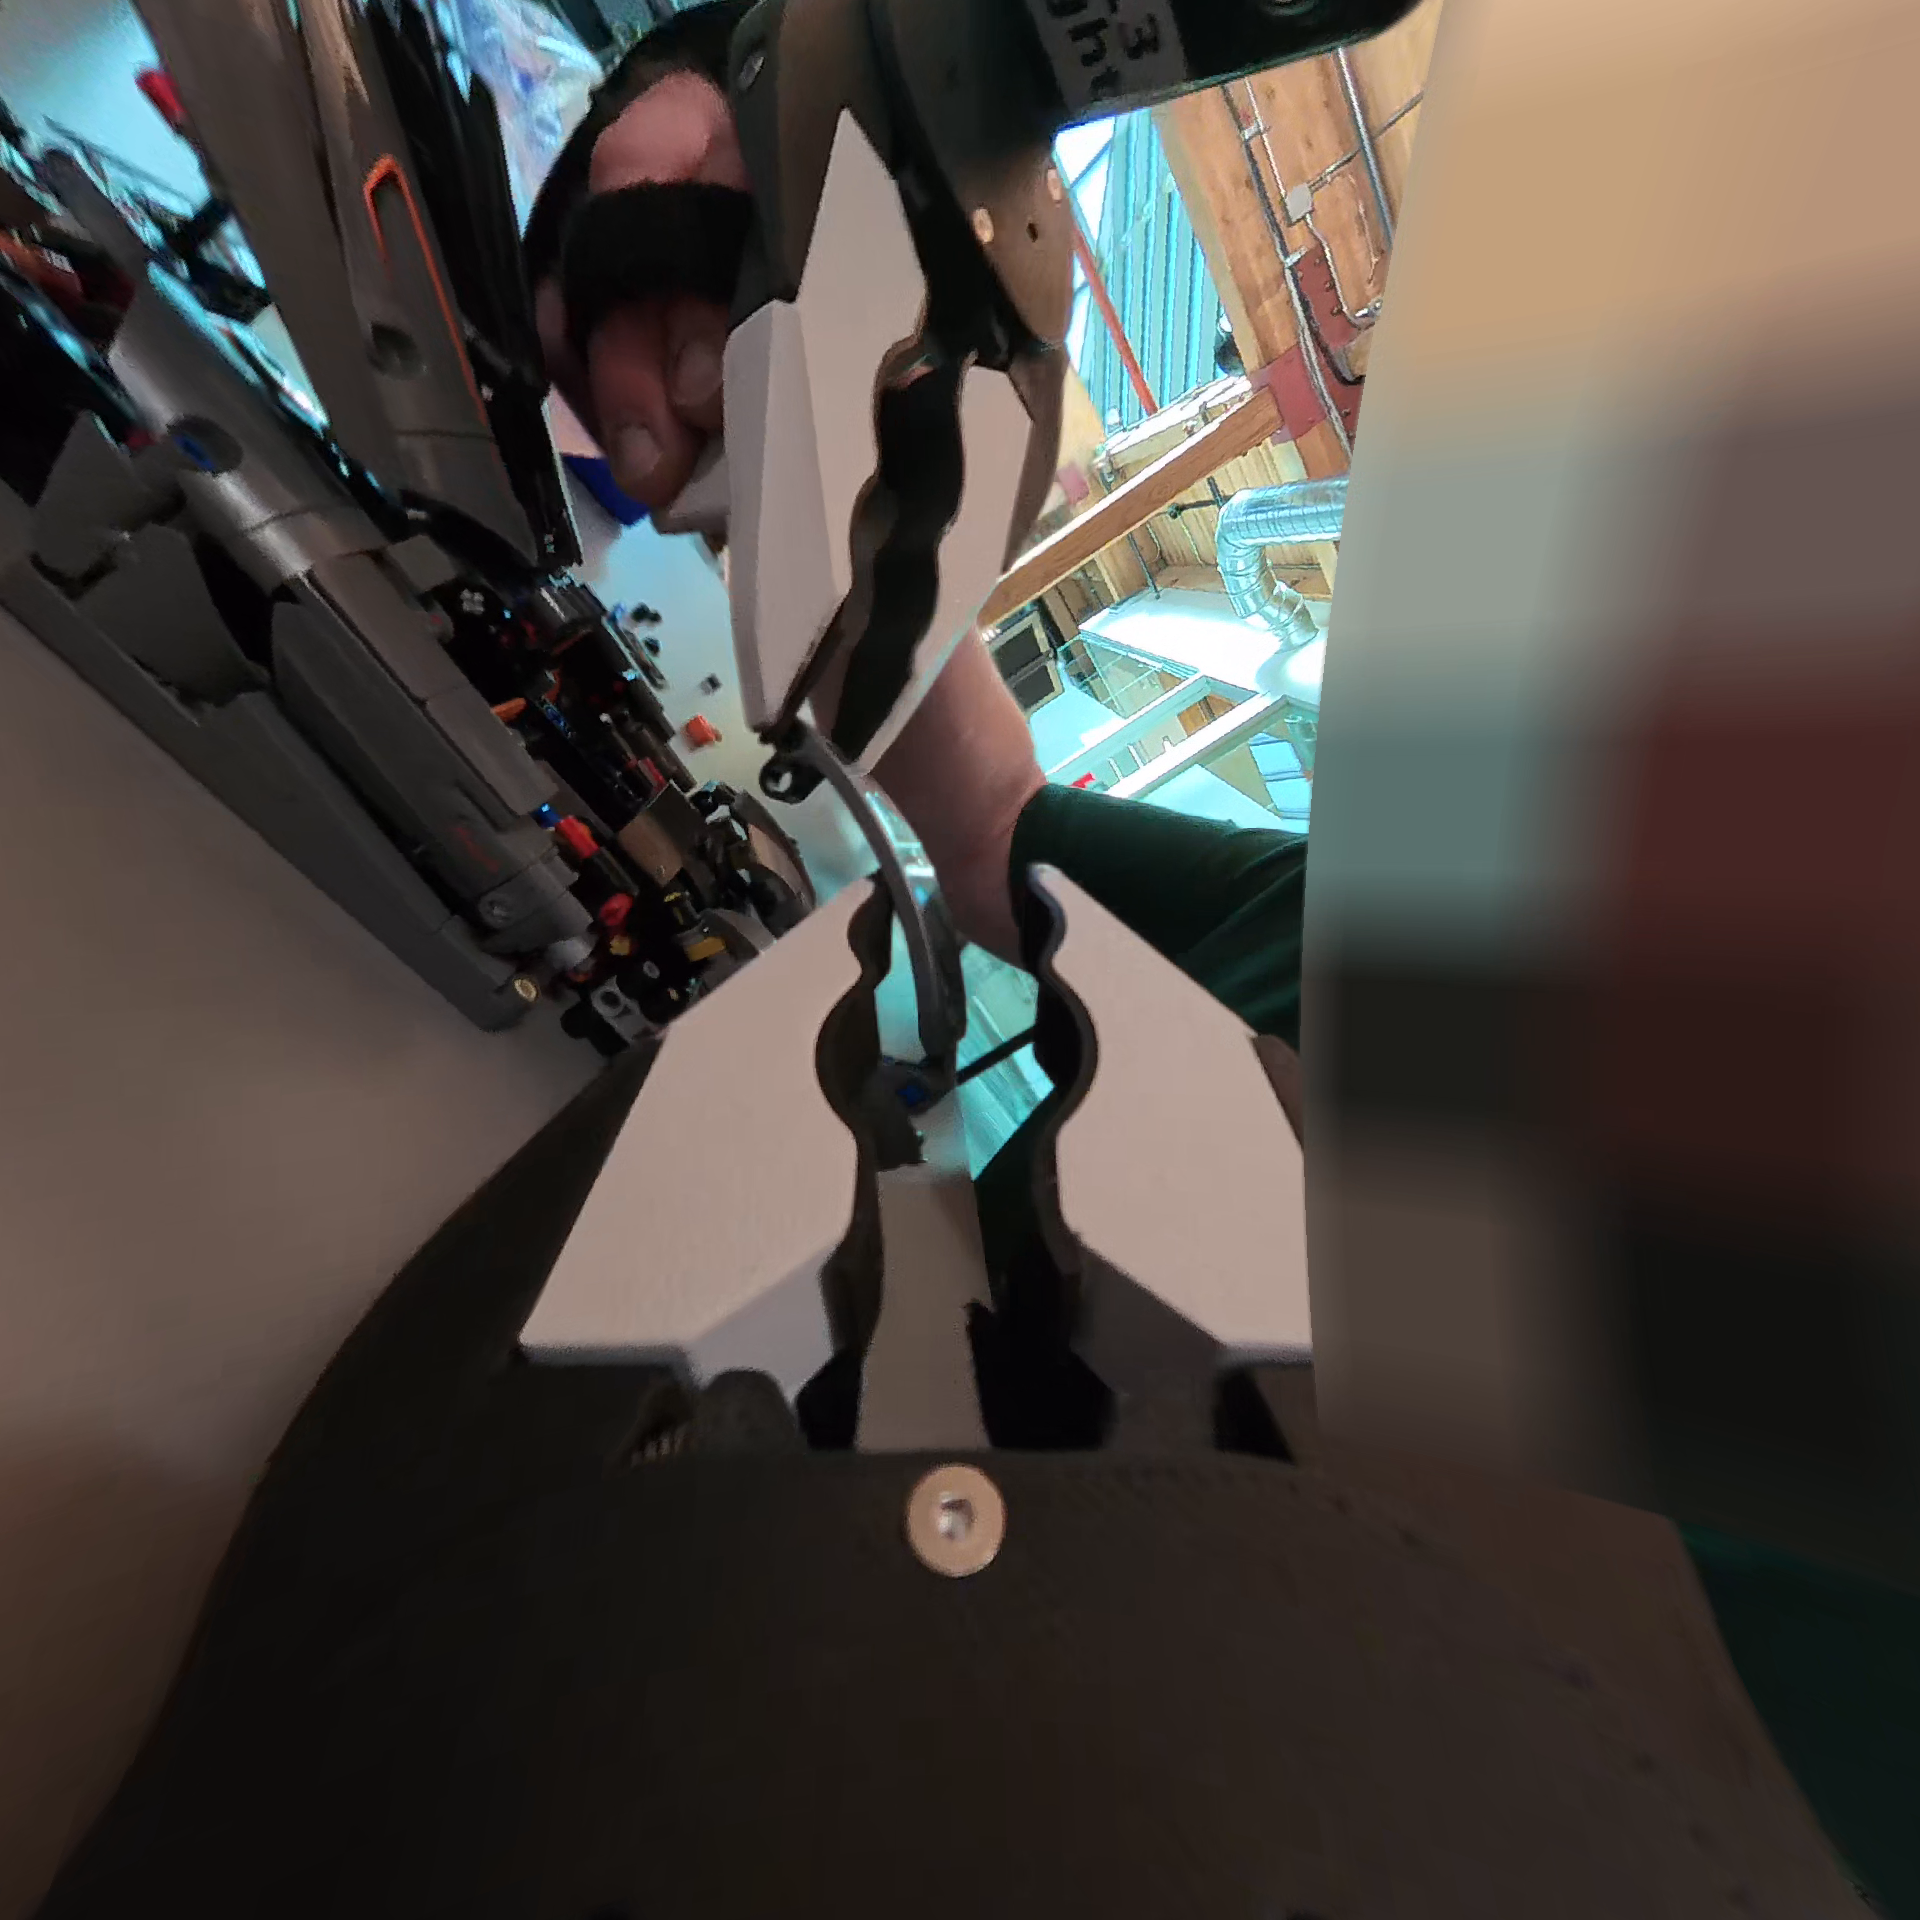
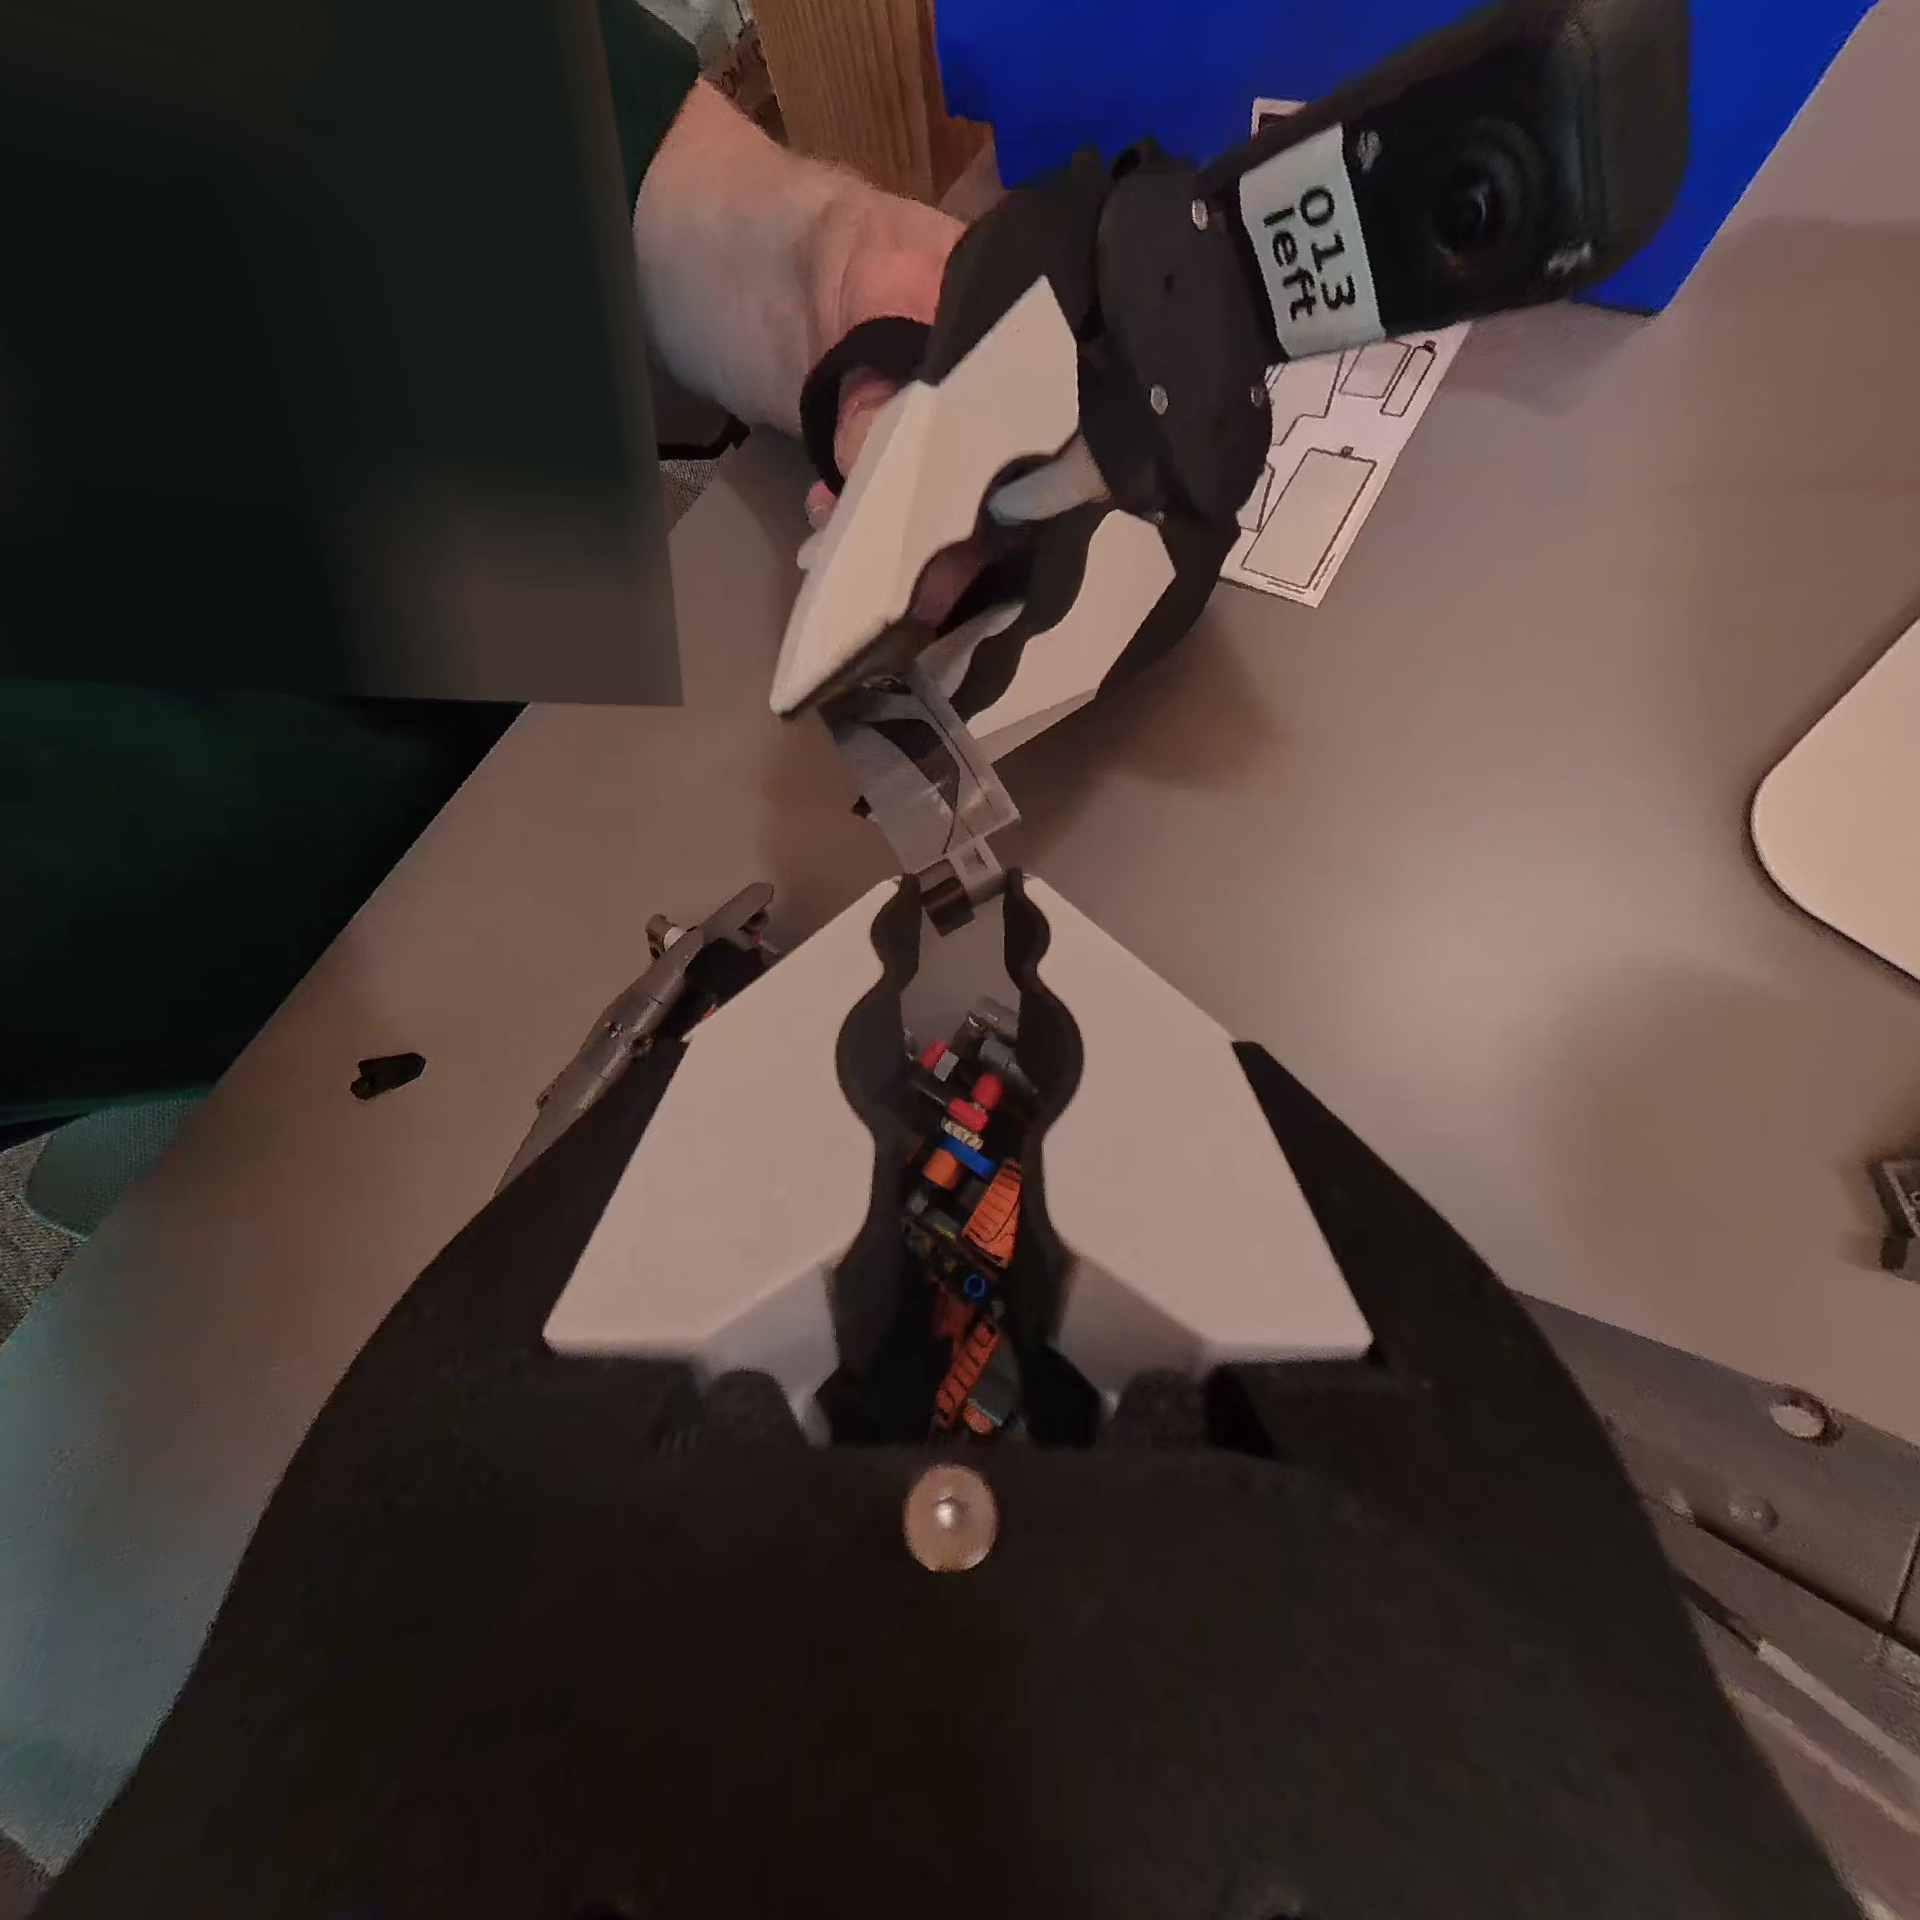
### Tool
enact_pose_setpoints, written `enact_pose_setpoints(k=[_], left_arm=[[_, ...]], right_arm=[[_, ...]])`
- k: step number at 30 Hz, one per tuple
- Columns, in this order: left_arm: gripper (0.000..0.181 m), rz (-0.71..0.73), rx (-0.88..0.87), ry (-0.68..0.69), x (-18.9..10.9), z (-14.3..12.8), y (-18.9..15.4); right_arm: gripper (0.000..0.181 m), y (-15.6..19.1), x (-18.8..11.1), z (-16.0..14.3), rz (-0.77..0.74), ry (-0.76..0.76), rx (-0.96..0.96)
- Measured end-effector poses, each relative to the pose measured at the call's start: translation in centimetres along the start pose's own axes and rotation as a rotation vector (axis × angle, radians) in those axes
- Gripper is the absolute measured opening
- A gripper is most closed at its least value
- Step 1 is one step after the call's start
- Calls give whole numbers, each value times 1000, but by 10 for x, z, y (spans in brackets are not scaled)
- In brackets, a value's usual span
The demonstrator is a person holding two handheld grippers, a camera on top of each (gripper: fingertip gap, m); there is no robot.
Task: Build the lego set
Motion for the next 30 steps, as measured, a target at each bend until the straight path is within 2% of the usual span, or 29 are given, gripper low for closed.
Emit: enact_pose_setpoints(k=[1,4,7,12,14,20,26,30], left_arm=[[25,29,27,-9,-2,1,-2],[35,111,136,-47,-11,7,-13],[36,279,288,1,-19,9,-21],[18,550,507,71,-19,13,-25],[21,628,548,114,-14,14,-21],[28,601,656,162,15,11,-26],[23,300,499,105,20,14,-28],[24,203,479,82,21,15,-31]], right_arm=[[14,0,-1,0,11,-6,8],[14,1,-3,-3,76,-43,31],[14,3,-5,-6,139,-87,52],[14,8,-12,-4,231,-212,68],[15,12,-15,-1,243,-245,59],[14,22,-11,7,270,-272,22],[14,28,-11,15,245,-297,-23],[14,26,-10,19,249,-300,-16]])
Point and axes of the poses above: each gripper's, where its closed fingertips meet, x out along the fingers, z out of its top, y = z × x across the jaws, the point moved 7 cm from there along -x, back along the fingers, and after that the axes turned 14 degrees about y, right-handed, at the moved point
